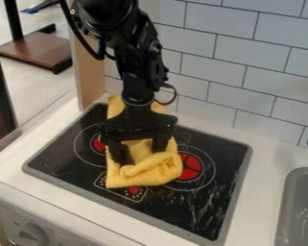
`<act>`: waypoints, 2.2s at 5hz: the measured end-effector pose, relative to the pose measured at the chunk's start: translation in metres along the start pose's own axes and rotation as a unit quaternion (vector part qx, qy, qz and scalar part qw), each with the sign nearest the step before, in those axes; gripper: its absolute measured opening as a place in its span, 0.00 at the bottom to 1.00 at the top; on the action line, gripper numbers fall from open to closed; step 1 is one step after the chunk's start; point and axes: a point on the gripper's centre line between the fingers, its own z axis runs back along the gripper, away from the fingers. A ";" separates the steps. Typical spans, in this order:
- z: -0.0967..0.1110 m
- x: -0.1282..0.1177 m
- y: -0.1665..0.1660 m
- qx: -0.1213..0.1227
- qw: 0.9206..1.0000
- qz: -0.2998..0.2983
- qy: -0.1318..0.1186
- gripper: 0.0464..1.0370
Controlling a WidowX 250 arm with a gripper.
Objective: Move the cloth from top to bottom of burner
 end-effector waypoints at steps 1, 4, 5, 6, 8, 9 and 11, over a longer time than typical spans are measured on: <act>0.001 -0.020 -0.009 0.000 1.000 -0.017 0.005 0.96; 0.001 -0.063 -0.028 -0.006 0.996 -0.082 0.016 0.96; 0.003 -0.078 -0.033 -0.007 0.995 -0.100 0.017 0.96; 0.006 -0.081 -0.032 -0.005 0.995 -0.103 0.020 0.96; 0.016 -0.086 -0.022 0.005 0.995 -0.099 0.024 0.96; 0.031 -0.081 -0.019 0.004 0.995 -0.101 0.003 0.96; 0.062 -0.080 -0.012 -0.035 0.995 -0.088 -0.014 0.96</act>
